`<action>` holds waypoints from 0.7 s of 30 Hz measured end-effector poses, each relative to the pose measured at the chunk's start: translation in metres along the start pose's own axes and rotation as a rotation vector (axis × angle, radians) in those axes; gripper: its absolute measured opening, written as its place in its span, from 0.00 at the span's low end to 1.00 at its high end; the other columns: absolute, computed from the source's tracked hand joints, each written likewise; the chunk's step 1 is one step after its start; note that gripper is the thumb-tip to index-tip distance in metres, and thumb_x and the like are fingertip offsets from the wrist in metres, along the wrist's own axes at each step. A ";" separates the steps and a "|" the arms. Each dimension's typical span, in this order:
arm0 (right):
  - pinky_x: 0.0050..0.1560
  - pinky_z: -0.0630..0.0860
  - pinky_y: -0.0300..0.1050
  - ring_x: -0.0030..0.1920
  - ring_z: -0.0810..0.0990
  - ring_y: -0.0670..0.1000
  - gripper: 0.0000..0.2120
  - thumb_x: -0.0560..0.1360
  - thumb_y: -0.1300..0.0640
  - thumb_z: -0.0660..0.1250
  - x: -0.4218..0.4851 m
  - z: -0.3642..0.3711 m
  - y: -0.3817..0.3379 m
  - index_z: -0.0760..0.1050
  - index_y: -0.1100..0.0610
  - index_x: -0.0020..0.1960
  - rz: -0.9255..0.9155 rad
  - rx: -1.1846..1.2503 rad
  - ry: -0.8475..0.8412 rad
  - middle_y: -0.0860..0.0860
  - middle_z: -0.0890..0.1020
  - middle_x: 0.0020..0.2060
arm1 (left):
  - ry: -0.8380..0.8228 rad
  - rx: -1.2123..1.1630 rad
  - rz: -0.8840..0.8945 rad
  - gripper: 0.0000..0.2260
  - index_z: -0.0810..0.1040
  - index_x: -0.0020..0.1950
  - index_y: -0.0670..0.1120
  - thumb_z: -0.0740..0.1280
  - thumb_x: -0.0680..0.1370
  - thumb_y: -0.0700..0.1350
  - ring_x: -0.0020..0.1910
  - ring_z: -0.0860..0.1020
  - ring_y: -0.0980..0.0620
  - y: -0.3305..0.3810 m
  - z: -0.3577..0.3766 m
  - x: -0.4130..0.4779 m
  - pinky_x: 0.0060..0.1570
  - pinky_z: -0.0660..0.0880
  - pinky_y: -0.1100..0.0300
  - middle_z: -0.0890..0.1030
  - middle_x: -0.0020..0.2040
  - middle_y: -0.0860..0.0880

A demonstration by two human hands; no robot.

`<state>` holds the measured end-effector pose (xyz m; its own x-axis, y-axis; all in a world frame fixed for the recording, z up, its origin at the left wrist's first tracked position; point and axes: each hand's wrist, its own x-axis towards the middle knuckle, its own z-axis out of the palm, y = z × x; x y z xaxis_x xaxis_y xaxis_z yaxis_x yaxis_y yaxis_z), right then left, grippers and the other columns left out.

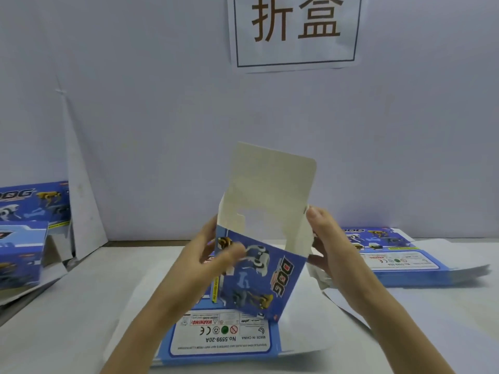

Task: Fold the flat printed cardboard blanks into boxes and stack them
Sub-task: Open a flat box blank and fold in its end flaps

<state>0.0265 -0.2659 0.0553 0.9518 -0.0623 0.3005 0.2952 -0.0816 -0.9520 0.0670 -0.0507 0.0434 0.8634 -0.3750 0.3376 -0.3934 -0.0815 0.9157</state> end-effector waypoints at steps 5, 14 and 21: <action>0.46 0.70 0.39 0.44 0.81 0.38 0.11 0.72 0.40 0.62 0.006 0.009 0.003 0.77 0.40 0.50 0.003 0.020 -0.054 0.39 0.84 0.44 | 0.230 -0.194 -0.154 0.32 0.76 0.59 0.54 0.67 0.63 0.73 0.50 0.82 0.50 0.007 -0.002 -0.002 0.52 0.77 0.49 0.84 0.50 0.49; 0.73 0.61 0.59 0.62 0.78 0.51 0.21 0.72 0.45 0.63 0.005 0.018 0.036 0.76 0.51 0.63 0.090 0.413 -0.090 0.50 0.82 0.58 | 0.289 -0.232 -0.263 0.29 0.77 0.59 0.52 0.62 0.64 0.66 0.39 0.83 0.50 0.004 -0.011 0.001 0.41 0.79 0.49 0.84 0.44 0.47; 0.66 0.68 0.46 0.64 0.75 0.46 0.37 0.61 0.37 0.68 0.002 0.028 0.037 0.67 0.42 0.68 0.094 0.253 -0.035 0.46 0.76 0.66 | 0.373 -0.248 -0.307 0.26 0.77 0.59 0.54 0.57 0.72 0.69 0.44 0.81 0.45 0.004 -0.008 0.001 0.41 0.79 0.49 0.83 0.44 0.40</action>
<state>0.0423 -0.2411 0.0187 0.9770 -0.0232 0.2118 0.2126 0.1739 -0.9615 0.0687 -0.0441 0.0494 0.9982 -0.0114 0.0596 -0.0582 0.1017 0.9931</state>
